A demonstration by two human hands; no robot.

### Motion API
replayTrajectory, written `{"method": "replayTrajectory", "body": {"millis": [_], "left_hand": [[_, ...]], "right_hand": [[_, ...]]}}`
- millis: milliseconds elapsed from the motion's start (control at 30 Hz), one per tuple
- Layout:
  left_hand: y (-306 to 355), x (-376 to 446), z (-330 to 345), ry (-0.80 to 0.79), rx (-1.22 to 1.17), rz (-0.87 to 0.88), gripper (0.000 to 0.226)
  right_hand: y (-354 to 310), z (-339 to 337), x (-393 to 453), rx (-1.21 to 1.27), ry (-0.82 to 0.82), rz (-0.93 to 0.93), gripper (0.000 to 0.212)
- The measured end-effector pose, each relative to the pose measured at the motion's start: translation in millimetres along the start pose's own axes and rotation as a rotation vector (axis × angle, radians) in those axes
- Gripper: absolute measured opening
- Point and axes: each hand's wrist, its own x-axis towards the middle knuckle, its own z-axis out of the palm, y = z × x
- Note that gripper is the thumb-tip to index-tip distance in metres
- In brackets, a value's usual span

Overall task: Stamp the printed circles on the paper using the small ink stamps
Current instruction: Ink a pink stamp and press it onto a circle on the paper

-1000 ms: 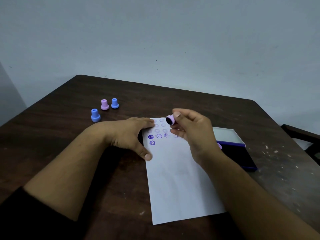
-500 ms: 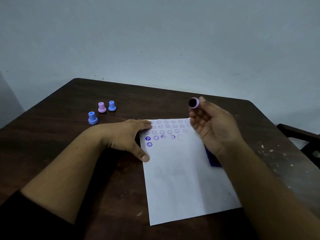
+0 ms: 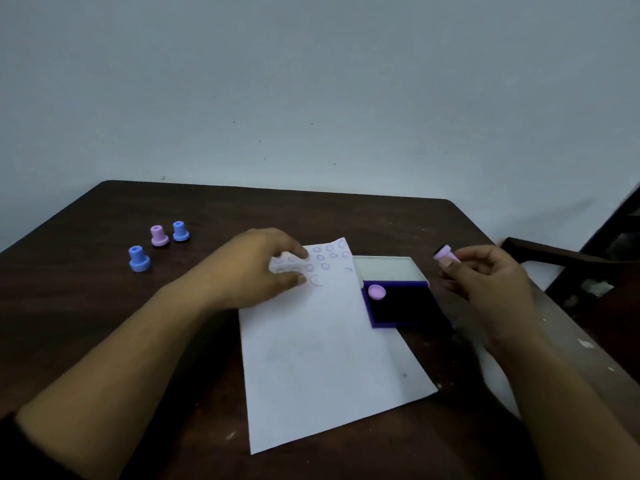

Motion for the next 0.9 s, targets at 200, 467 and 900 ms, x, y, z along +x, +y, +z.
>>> {"method": "replayTrajectory", "body": {"millis": [200,467,900], "left_hand": [[78,35,55,-0.132,0.158,0.207,0.03],[90,65,79,-0.254,0.341,0.193,0.032],[95,61,76,-0.098,0.325,0.243,0.02]], "right_hand": [[15,1,4,-0.089,0.113,-0.135,0.024],[15,3,2,-0.105,0.081,-0.192,0.025],[19,3,3,-0.1,0.094,-0.187,0.029]]}}
